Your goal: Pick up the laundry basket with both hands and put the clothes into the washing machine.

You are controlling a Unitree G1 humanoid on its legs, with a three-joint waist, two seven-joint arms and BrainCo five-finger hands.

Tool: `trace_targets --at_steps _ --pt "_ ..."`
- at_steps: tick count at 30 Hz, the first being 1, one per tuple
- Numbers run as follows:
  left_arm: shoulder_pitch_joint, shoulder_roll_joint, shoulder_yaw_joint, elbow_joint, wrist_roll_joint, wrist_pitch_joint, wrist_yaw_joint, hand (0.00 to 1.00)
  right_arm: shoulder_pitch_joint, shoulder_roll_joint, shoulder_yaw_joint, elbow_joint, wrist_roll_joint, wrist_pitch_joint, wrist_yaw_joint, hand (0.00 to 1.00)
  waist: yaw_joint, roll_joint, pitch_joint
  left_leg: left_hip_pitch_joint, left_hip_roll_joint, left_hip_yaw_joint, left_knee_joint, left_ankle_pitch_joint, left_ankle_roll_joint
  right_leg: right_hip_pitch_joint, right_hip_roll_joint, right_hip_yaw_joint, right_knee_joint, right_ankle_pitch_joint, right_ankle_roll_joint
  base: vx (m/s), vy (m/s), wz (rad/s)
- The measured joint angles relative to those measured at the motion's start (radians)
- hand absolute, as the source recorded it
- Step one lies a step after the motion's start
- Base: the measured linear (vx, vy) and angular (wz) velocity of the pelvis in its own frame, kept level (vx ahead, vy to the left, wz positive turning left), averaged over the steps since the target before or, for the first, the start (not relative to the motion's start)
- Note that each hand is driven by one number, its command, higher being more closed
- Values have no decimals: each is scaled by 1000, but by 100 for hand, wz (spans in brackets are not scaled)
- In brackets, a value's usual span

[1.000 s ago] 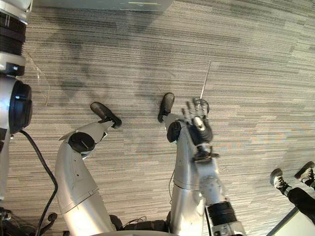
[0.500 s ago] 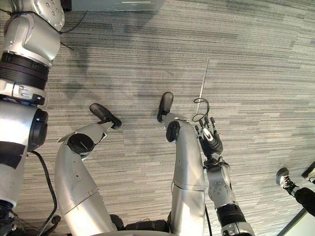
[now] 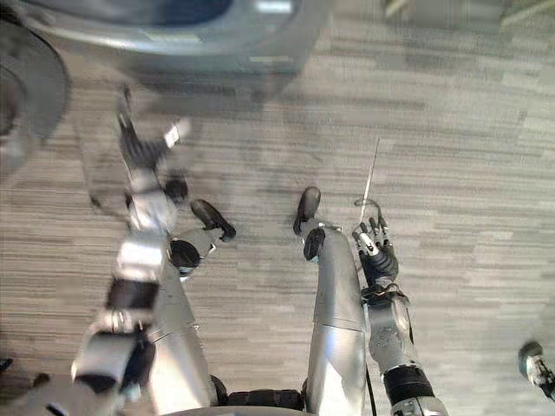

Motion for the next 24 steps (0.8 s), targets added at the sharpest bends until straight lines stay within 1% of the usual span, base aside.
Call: trace_targets --at_steps 1,2,3,4,5,6,7,8,10,11,12,13,14,15,16,17,18,19,20,21,22,23,24 --pt "57 -35 1 -11 -1 -5 -13 0 0 9 0 1 -18 6 -5 0 7 12 -4 38 -1 2 -21 6 -4 42 6 -7 -24 4 -1 40 -51 7" --pt "188 -104 -4 -18 -8 -27 -46 0 0 28 1 21 -62 32 -13 0 18 37 -19 139 -19 4 -76 22 -14 148 7 -19 -65 9 -6 49 -33 13" --pt "240 -127 -8 -18 -21 -35 -62 0 1 38 1 37 -82 41 -15 0 25 51 -29 181 -29 4 -98 30 -13 192 6 -25 -80 8 -6 64 -40 24" --pt "330 -136 -39 -16 -39 -49 -83 0 10 57 13 67 -103 56 -17 0 37 69 -65 256 -51 5 -141 41 -22 264 4 -30 -102 6 -4 83 -44 27" --pt "410 -146 -43 -6 -56 -74 -112 0 12 71 26 100 -136 72 -23 0 39 83 -90 348 -74 9 -188 56 -31 353 -3 -38 -123 -5 1 100 -46 30" --pt "435 -152 -43 7 -69 -81 -123 0 15 74 30 115 -149 76 -27 0 40 87 -94 403 -88 11 -217 68 -35 404 -13 -46 -132 -11 2 128 -64 36" --pt "469 -152 -46 39 -103 -91 -151 0 30 76 30 132 -167 86 -34 0 42 90 -114 476 -110 15 -270 91 -37 472 -26 -57 -151 -18 8 132 -84 61" --pt "523 -151 -48 91 -179 -102 -207 0 74 78 30 159 -180 89 -39 0 49 87 -178 574 -155 11 -368 134 -45 570 -46 -89 -192 -30 14 179 -111 66" --pt "568 -150 -60 134 -244 -103 -256 0 123 83 28 181 -206 89 -47 0 55 83 -226 672 -192 9 -463 184 -48 676 -60 -130 -234 -40 19 158 -107 73" --pt "605 -143 -81 156 -286 -105 -289 0 150 81 17 212 -232 91 -56 0 53 77 -268 726 -225 1 -545 246 -49 742 -71 -173 -270 -43 18 107 -104 80" --pt "617 -132 -95 170 -300 -107 -304 0 159 83 6 233 -249 91 -56 0 49 70 -293 745 -244 -7 -592 276 -46 764 -81 -193 -298 -39 8 115 -105 117" --pt "643 -126 -135 198 -320 -109 -351 0 167 92 -26 316 -297 92 -56 0 34 58 -347 752 -234 14 -449 196 -23 834 -84 -274 -377 -11 -4 82 -62 95" --pt "648 -127 -145 212 -324 -109 -363 0 171 91 -42 337 -307 96 -56 0 32 70 -366 769 -224 23 -377 161 -28 858 -84 -286 -399 2 5 62 -19 100" --pt "650 -137 -182 254 -327 -108 -393 0 192 87 -93 361 -319 108 -56 0 26 68 -391 833 -212 22 -273 103 -90 909 -82 -315 -440 26 10 59 53 53" --pt "648 -134 -206 271 -328 -107 -410 0 208 88 -127 366 -319 109 -57 0 24 79 -412 877 -217 -3 -270 90 -128 923 -80 -328 -457 39 14 46 94 46" --pt "646 -134 -213 275 -328 -107 -420 0 214 90 -149 368 -317 109 -58 0 22 85 -423 899 -230 -37 -296 81 -157 925 -79 -334 -465 49 14 2 145 25" --pt "638 -134 -213 276 -328 -108 -425 0 216 94 -187 368 -316 110 -59 0 3 95 -435 916 -266 -111 -363 67 -191 925 -77 -343 -486 75 20 -81 167 15" --pt "622 -135 -213 282 -328 -107 -423 0 215 99 -219 367 -314 110 -62 0 -14 102 -445 931 -294 -156 -436 67 -193 926 -72 -346 -524 116 19 -108 162 11" --pt "617 -134 -214 284 -327 -108 -422 0 216 100 -232 367 -308 110 -65 0 -25 100 -452 936 -306 -173 -471 67 -193 926 -63 -348 -556 142 20 -121 160 1" --pt "604 -126 -216 288 -329 -108 -422 0 219 115 -244 359 -294 109 -69 0 -33 104 -463 947 -319 -182 -528 67 -192 926 -52 -349 -602 177 24 -135 161 -8" --pt "574 -115 -229 289 -331 -107 -420 0 223 134 -252 329 -276 107 -84 0 -40 106 -465 961 -331 -175 -597 57 -173 917 -39 -347 -648 222 23 -176 214 -21" --pt "548 -100 -246 288 -337 -107 -420 0 230 154 -254 275 -270 107 -103 0 -42 99 -461 982 -341 -148 -657 40 -143 904 -32 -338 -660 247 25 -162 195 -24" --pt "536 -94 -252 288 -344 -107 -420 0 238 167 -253 243 -265 106 -110 0 -44 90 -454 999 -347 -132 -679 36 -127 904 -32 -328 -662 255 27 -182 197 -44"
